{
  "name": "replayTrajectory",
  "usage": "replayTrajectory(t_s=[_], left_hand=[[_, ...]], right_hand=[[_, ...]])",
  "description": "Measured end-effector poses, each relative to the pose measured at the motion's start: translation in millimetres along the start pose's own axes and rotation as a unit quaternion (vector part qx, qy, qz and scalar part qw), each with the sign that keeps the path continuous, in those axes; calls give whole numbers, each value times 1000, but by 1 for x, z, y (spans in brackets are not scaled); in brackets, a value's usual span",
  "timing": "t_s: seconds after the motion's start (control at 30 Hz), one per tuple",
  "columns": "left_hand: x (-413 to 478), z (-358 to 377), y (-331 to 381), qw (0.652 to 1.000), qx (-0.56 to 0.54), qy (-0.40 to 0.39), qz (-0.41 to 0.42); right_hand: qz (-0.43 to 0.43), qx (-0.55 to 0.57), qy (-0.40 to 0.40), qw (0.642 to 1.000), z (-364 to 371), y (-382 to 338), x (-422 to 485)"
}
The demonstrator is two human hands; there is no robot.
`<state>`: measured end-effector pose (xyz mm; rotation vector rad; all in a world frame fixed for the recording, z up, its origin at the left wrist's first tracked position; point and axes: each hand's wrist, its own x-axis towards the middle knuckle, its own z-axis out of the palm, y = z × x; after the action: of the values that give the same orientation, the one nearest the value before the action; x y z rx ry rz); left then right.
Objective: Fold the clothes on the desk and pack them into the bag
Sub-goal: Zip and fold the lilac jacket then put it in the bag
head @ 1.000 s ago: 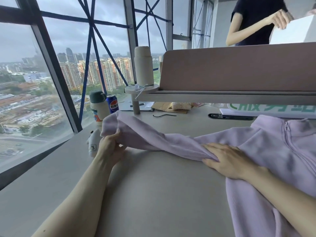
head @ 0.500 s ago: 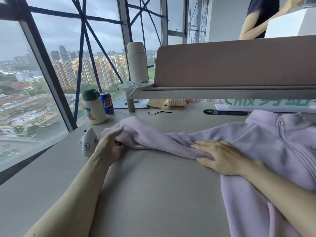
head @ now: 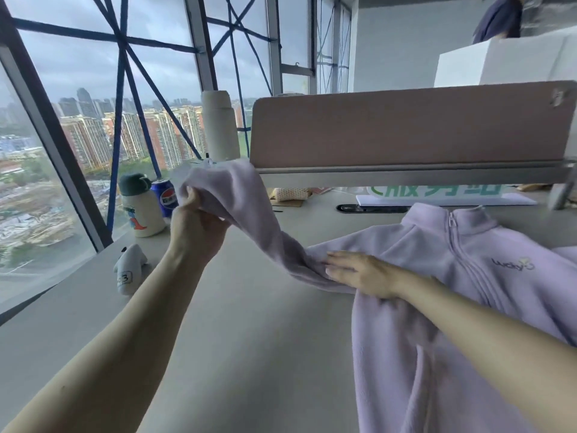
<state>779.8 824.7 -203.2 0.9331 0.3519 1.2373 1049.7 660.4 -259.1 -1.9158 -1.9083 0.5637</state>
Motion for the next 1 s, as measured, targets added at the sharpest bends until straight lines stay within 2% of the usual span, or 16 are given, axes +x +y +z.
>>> replayTrajectory(t_s=[0.07,0.2,0.27,0.37,0.43,0.53,0.57,0.6,0.67,0.7,0.77,0.83,0.9,1.0], left_hand=[[12,38,14,992,45,-107,42],[20,141,9,969,98,-225,39],[8,203,-11,960,100,-260,36],[-17,279,-64,942,168,-290,37],[-31,306,-106,892,252,-374,45],[-42,307,-162,747,428,-508,12],[-40,298,-174,709,489,-508,14],[-38,285,-179,684,549,-478,41],[-20,248,-187,663,650,-361,91],[-12,228,-188,658,684,-301,87],[-2,191,-186,634,742,-217,28],[-1,166,-185,618,770,-155,-34],[-2,151,-185,647,752,-90,-86],[-3,143,-184,704,691,-58,-152]], right_hand=[[24,155,70,985,-29,2,-26],[44,416,144,897,-92,14,-92],[35,488,162,857,-113,26,-121],[4,554,216,804,-129,45,-160],[11,571,260,779,-134,59,-186],[122,514,306,792,-130,89,-234],[184,468,309,807,-126,99,-248],[246,421,310,816,-123,110,-261],[338,352,326,810,-117,133,-278],[366,314,341,807,-115,139,-282],[392,195,371,819,-113,147,-279],[369,49,392,841,-113,149,-267],[319,-26,386,865,-112,153,-252],[287,10,302,909,-106,157,-234]])
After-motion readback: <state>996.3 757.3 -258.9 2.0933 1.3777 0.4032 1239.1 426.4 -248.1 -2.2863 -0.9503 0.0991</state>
